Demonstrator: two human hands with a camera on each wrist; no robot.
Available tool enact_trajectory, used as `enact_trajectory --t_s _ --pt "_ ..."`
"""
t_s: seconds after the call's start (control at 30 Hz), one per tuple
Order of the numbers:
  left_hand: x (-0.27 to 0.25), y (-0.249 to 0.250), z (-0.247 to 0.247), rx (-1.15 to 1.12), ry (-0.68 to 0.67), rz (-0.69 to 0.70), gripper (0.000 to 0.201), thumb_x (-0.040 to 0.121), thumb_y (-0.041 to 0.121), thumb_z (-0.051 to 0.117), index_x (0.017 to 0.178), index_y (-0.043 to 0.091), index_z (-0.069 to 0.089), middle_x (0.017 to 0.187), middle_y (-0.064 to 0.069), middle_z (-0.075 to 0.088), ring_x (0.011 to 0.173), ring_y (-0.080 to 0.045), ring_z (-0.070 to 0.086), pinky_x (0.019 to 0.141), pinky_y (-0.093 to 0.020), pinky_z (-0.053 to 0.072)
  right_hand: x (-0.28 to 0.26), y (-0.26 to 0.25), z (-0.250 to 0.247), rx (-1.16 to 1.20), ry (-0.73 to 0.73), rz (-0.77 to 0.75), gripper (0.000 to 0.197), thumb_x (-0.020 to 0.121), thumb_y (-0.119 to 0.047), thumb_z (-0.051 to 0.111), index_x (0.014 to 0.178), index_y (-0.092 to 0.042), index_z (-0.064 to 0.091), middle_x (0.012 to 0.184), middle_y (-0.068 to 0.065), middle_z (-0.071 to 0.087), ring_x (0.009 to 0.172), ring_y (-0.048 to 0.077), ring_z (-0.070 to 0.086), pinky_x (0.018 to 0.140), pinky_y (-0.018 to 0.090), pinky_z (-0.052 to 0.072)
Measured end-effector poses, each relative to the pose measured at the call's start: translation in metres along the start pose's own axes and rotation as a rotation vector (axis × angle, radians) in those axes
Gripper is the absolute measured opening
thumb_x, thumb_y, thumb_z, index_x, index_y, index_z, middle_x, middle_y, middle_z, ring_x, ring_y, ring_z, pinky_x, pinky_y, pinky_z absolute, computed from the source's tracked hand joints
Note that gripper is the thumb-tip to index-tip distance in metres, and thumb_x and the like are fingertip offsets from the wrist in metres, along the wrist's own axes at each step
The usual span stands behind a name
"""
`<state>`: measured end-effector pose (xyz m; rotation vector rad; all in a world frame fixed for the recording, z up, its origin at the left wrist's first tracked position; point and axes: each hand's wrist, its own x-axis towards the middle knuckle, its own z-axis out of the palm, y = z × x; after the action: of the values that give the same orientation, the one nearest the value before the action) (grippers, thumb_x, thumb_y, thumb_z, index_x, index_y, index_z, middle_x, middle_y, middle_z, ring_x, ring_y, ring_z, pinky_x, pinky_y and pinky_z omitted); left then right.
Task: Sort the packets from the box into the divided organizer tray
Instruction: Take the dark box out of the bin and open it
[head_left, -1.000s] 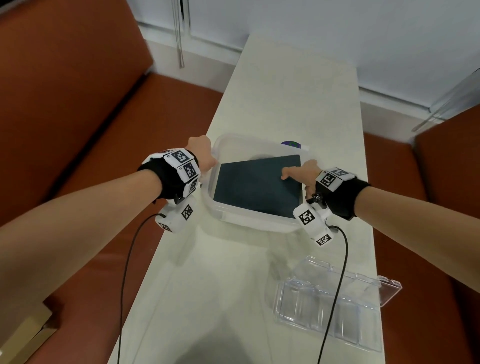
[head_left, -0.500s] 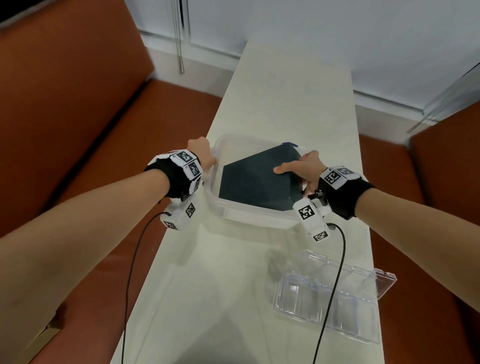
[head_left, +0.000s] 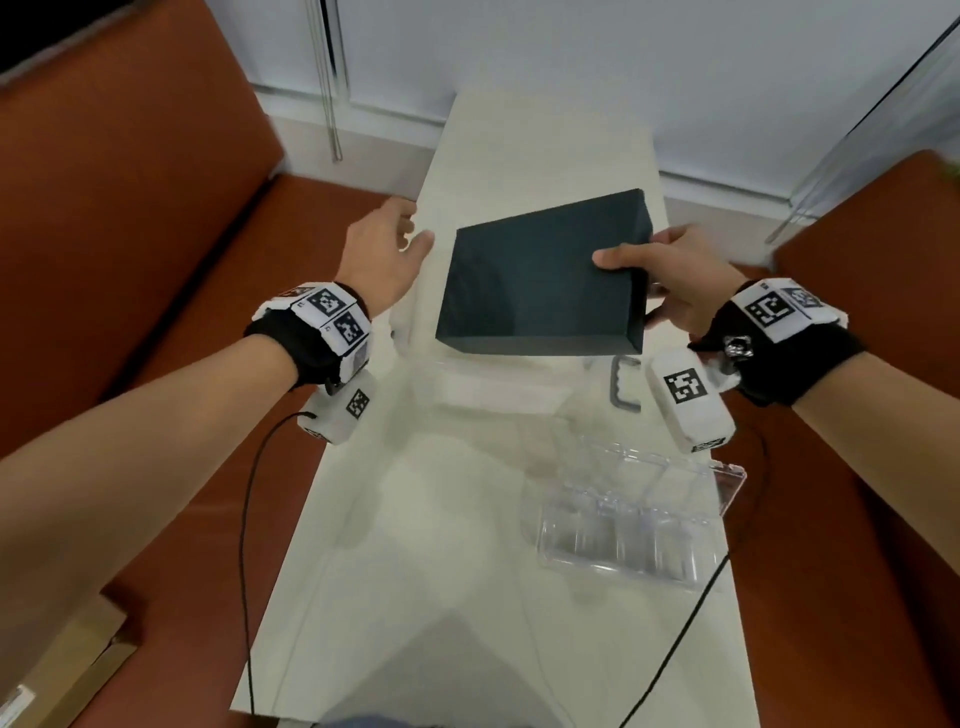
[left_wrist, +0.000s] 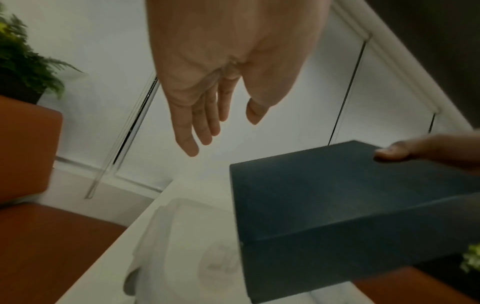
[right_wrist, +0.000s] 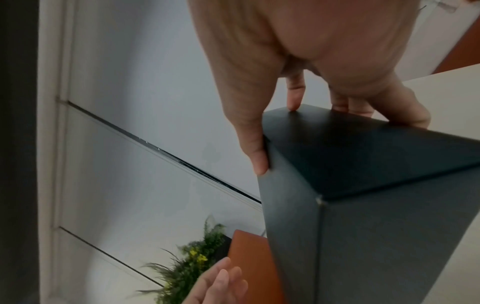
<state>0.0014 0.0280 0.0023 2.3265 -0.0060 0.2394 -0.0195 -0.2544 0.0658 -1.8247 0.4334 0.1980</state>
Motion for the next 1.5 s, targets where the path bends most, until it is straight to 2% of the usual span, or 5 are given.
enact_trajectory --t_s 0.23,0.7,0.9,1.13,1.5 --pt "-0.062 0.008 -0.035 -0.369 -0.308 -0.263 0.051 0.093 0.059 0.045 0.133 0.027 0.051 0.122 0.007 0.061 0.106 -0.016 0.062 0.08 -0.04 0.057 -0.061 0.021 -0.003 0.073 -0.203 -0.016 0.061 0.076 -0.028 0.078 0.124 0.003 0.056 0.104 0.014 0.069 0.076 0.023 0.069 0.064 0.044 0.057" --pt "-0.19 -0.084 -0.046 -0.419 -0.552 -0.444 0.029 0.095 0.035 0.057 0.122 0.043 0.058 0.108 0.016 0.069 0.098 -0.007 0.066 0.061 -0.027 0.057 -0.116 0.145 0.067 -0.02 -0.426 0.246 0.05 0.079 -0.025 0.077 0.108 -0.014 0.038 0.106 0.009 0.065 0.081 0.024 0.069 0.065 0.046 0.058" --pt "-0.197 -0.117 -0.008 -0.342 -0.526 -0.462 0.046 0.093 0.025 0.063 0.137 0.027 0.049 0.126 -0.003 0.063 0.115 -0.026 0.06 0.091 -0.056 0.051 -0.113 0.187 0.106 -0.097 -0.318 0.322 0.018 0.09 -0.01 0.064 0.097 -0.009 0.047 0.103 0.014 0.062 0.083 0.028 0.064 0.072 0.047 0.055" --pt "-0.201 -0.137 0.018 -0.103 -0.535 -0.434 0.063 0.092 0.027 0.065 0.148 0.023 0.036 0.137 -0.005 0.056 0.125 -0.025 0.054 0.108 -0.041 0.04 -0.111 0.217 0.13 -0.364 -0.239 0.317 0.027 0.089 -0.012 0.059 0.113 -0.001 0.053 0.12 0.02 0.06 0.104 0.037 0.062 0.086 0.049 0.055" --pt "-0.209 -0.134 0.028 -0.262 -0.595 -0.895 0.053 0.091 0.044 0.06 0.126 0.005 0.051 0.127 -0.016 0.054 0.107 -0.037 0.059 0.08 -0.052 0.057 -0.106 0.214 0.124 -0.352 -0.402 0.534 0.055 0.091 -0.018 0.063 0.136 -0.001 0.037 0.13 0.024 0.049 0.106 0.044 0.057 0.086 0.054 0.052"
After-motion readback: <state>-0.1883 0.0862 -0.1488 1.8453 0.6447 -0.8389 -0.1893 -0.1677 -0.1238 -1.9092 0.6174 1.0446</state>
